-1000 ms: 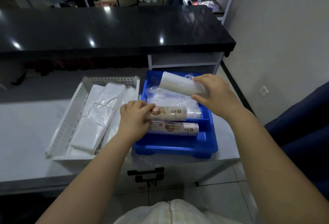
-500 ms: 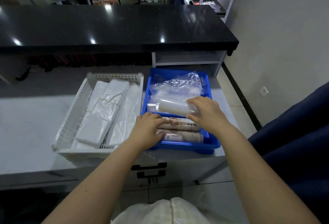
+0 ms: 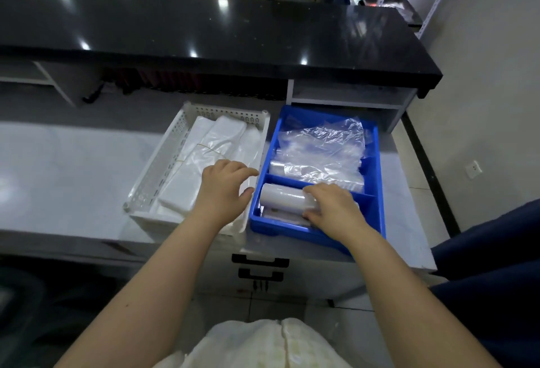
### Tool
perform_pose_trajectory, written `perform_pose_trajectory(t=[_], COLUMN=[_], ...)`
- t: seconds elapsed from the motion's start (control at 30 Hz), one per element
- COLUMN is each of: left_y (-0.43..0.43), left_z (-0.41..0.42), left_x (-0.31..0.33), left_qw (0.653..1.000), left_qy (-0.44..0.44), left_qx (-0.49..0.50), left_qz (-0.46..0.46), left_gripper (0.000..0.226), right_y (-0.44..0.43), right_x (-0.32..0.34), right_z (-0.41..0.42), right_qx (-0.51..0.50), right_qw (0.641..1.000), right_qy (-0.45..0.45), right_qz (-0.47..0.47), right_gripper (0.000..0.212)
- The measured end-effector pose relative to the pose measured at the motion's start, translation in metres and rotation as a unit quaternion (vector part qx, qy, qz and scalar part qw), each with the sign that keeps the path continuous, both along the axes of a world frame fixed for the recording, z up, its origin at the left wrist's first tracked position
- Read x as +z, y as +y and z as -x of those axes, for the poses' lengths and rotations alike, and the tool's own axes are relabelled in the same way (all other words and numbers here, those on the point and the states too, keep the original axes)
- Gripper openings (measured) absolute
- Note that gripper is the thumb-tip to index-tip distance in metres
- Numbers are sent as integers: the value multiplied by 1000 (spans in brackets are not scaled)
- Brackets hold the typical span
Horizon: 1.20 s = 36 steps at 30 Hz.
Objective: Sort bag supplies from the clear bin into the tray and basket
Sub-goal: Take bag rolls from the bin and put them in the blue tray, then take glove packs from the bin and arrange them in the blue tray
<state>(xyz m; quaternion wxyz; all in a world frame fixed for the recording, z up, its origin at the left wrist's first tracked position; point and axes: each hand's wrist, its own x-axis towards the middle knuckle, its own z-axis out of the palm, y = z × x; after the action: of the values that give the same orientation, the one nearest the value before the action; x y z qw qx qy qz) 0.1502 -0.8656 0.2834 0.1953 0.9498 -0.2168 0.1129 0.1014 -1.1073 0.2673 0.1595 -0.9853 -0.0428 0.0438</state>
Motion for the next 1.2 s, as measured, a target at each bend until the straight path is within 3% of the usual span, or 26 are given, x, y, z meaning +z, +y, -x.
perform_pose_trajectory(t=[0.2,0.4,0.57,0.8,1.0,1.2], left_y=[15,91,204,409,567,660], left_z=[16,40,88,174,249,286], left_x=[-9,-8,-9,-19,-45,-80], left_qw=[998,981,952,897,847,800], left_qy=[9,10,10,6,83,137], left_qx=[59,191,306,441,523,584], left_qz=[5,18,16,-16,-43,7], left_gripper=[30,30,32,36,38,43], right_y=[22,125,259,498,675,791], right_x=[24,44,45,31,-2,-30], right_z=[-19,-45,-40,-4,32,49], right_qx=[67,225,351,526,589,625], right_qw=[994,970,932,847,807,781], right_qy=[-35,-63,-66,-73,-51,2], right_qz=[-83,-72,-70,-30,-10,-2], right_gripper=[48,40,38,44,45,44])
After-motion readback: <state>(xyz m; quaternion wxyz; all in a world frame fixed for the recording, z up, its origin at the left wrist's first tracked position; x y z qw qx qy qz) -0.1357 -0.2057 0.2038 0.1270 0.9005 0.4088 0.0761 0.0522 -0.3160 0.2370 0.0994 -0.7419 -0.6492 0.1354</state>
